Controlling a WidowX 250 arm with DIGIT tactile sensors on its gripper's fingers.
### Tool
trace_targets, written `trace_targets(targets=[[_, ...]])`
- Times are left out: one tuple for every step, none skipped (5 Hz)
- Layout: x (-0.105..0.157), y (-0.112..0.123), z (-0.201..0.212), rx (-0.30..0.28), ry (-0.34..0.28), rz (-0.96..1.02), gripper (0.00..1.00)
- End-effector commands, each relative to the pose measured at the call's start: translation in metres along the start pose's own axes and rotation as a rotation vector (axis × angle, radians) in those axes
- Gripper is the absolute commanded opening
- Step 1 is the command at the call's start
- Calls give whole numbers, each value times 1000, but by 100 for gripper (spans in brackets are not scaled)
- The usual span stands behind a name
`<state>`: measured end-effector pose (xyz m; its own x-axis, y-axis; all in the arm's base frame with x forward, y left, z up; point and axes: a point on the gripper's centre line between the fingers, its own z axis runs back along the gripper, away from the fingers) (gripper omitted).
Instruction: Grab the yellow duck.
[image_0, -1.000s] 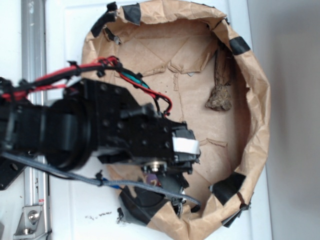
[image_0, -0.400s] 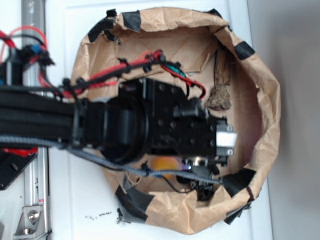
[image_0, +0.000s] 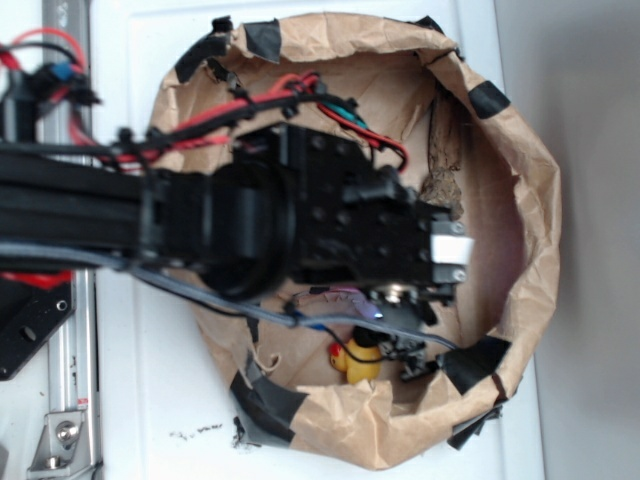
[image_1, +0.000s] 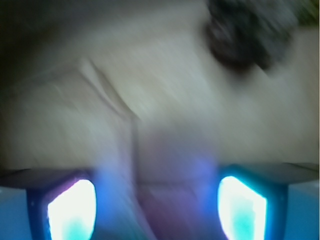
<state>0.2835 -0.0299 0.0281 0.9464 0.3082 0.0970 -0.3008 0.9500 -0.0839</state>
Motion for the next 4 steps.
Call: trace_targets(targets=[[-3, 8, 58, -181, -205, 150, 100], [-6, -1, 61, -221, -185, 205, 100], [-10, -20, 42, -184, -88, 219, 100], [-14, -32, 25, -169, -44, 157, 100]])
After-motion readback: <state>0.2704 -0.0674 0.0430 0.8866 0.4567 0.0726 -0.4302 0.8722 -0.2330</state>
